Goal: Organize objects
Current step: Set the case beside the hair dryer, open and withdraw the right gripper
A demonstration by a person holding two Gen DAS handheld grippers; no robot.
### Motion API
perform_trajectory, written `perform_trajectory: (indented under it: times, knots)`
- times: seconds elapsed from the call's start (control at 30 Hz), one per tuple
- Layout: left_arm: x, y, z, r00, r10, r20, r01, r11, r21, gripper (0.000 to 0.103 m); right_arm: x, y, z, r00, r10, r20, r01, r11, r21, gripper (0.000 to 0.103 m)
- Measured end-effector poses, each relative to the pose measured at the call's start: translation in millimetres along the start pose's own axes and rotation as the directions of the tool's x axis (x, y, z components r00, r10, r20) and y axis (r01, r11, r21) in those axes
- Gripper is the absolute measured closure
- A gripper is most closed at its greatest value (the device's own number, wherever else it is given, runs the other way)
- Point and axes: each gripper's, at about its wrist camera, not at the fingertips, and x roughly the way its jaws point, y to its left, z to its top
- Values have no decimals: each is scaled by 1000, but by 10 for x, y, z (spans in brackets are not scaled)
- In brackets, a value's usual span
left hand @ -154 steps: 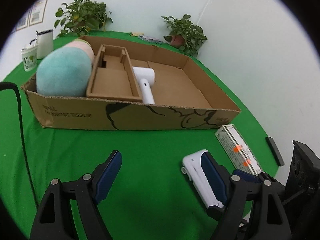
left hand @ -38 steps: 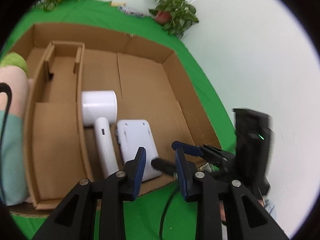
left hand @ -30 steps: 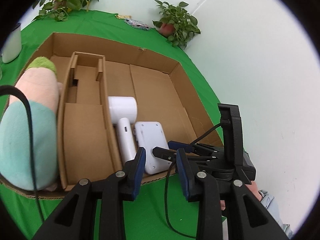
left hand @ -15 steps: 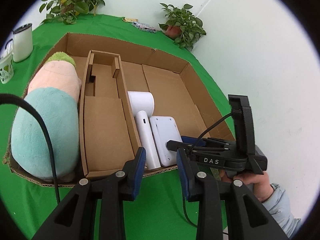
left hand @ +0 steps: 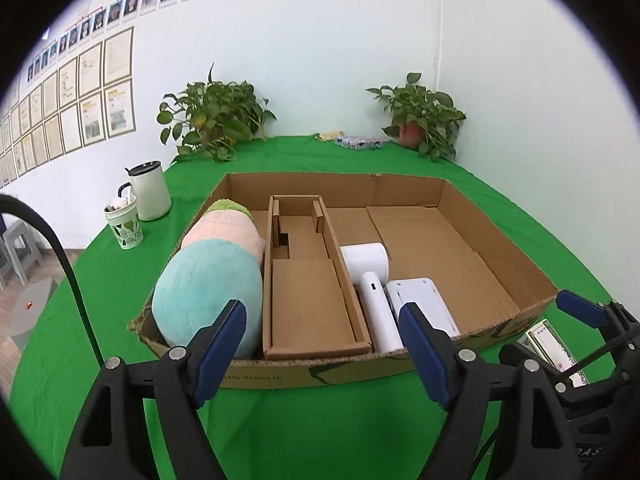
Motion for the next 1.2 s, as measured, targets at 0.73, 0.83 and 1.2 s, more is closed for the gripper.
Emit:
perform_trajectory:
  times: [0.73, 0.83, 1.2]
  knots:
    - [-257, -306, -283, 998, 63, 16, -63, 998, 25, 24, -634, -143, -310, 996, -51, 77, 46, 997, 58, 1]
    - [-259, -300, -285, 997, 69, 19, -69, 997, 18, 25, -620, -165, -319, 996, -56, 73, 51, 997, 63, 1]
    - [-263, -302, -284, 997, 76, 31, -76, 997, 12, 25, -599, -228, -359, 996, -53, 66, 49, 996, 68, 1]
